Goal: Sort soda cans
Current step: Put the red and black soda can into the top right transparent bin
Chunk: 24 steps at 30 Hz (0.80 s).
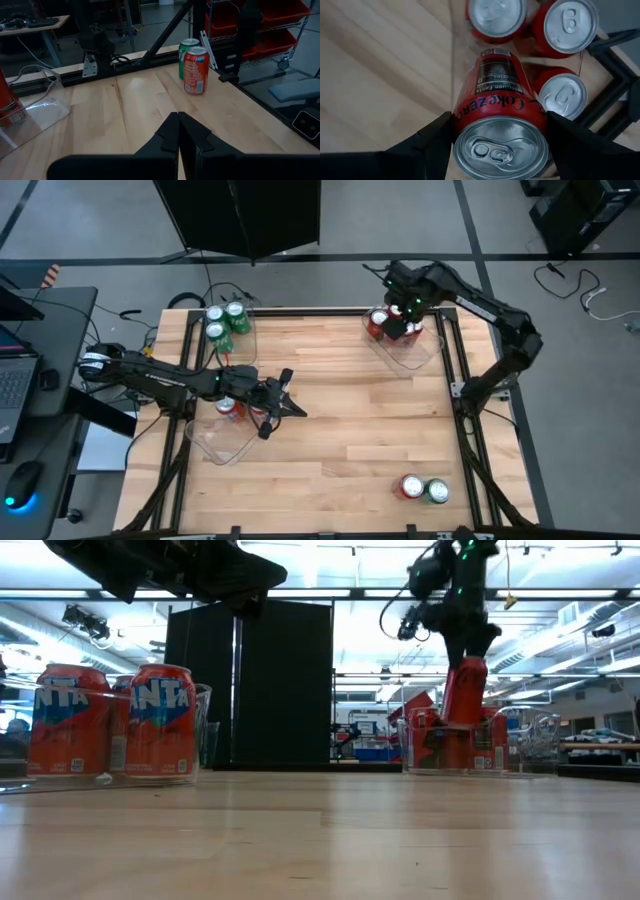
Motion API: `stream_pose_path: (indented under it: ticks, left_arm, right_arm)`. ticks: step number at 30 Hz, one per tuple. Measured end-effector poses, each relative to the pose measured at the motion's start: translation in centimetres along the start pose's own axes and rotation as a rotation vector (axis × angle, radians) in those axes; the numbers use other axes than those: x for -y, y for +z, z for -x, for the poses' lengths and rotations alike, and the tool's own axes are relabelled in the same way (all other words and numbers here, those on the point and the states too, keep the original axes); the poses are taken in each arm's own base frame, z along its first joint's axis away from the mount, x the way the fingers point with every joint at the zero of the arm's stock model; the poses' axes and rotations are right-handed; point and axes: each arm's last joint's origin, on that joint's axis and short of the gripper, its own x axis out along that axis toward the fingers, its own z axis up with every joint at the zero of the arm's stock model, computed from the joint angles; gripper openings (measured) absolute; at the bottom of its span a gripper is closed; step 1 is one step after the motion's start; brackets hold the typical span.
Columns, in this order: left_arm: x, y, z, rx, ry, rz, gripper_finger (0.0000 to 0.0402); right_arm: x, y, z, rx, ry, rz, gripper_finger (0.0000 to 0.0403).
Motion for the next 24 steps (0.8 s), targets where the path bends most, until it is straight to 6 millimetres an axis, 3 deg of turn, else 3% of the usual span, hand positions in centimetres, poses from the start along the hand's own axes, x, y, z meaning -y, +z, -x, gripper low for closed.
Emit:
stream_pose_path:
  ticks: [11, 24]
  left_arm:
    - [0.0, -0.1, 0.0, -0.009, 0.007, 0.002, 0.0008]
    - [0.0, -0.1, 0.0, -0.009, 0.007, 0.002, 0.0008]
  right_arm:
    - [0.4, 3.0, -4.6, -0.085, -0.013, -0.002, 0.0265]
    - [0.1, 4.5, -7.3, -0.106, -0.043, 0.044, 0.0276]
